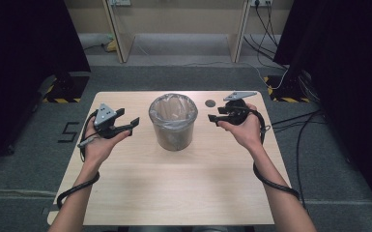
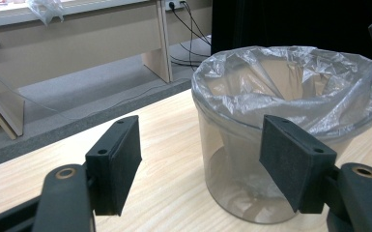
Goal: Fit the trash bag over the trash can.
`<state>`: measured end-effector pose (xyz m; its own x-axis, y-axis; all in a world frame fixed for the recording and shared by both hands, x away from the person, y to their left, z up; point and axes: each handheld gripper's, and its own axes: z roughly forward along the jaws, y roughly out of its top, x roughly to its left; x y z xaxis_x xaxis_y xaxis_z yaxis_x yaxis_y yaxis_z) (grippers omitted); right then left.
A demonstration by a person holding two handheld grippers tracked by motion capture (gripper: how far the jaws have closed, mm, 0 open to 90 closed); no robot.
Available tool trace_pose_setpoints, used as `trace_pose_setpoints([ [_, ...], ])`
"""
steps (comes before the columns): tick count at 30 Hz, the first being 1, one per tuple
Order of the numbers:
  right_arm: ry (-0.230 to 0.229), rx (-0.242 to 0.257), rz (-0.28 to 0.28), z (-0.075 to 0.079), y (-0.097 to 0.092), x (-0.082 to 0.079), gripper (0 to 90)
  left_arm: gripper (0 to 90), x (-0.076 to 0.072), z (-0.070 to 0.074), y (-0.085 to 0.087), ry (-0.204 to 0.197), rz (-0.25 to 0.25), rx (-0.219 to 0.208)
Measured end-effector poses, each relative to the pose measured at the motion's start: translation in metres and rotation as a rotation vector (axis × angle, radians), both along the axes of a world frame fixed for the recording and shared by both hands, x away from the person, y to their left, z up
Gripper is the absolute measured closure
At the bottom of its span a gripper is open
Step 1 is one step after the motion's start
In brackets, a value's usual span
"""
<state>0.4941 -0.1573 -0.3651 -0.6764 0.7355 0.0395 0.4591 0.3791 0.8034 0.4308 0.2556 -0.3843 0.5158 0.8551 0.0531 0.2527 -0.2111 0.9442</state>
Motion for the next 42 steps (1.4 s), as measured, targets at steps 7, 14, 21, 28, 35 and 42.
trace_pose_setpoints([
  [7,0.006,-0.002,-0.011,-0.008,-0.009,-0.008,45.2,30.3,-0.007,-0.006,0.005,0.003,0.009,-0.004],
  [14,0.01,-0.004,-0.025,-0.016,-0.016,-0.013,45.1,30.4,-0.014,-0.01,0.008,0.0,0.008,-0.007],
  [21,0.014,-0.002,-0.046,-0.023,-0.026,-0.018,44.9,30.7,-0.02,-0.015,0.014,0.008,0.018,-0.005],
  [28,0.022,-0.01,-0.063,-0.03,-0.036,-0.023,44.8,30.7,-0.025,-0.019,0.019,0.016,0.022,0.0],
  [35,0.017,-0.021,-0.077,-0.036,-0.043,-0.029,44.6,30.7,-0.03,-0.024,0.023,0.022,0.029,0.002],
  [42,0.007,-0.031,-0.088,-0.04,-0.049,-0.037,44.6,30.7,-0.035,-0.031,0.027,0.03,0.036,0.004],
])
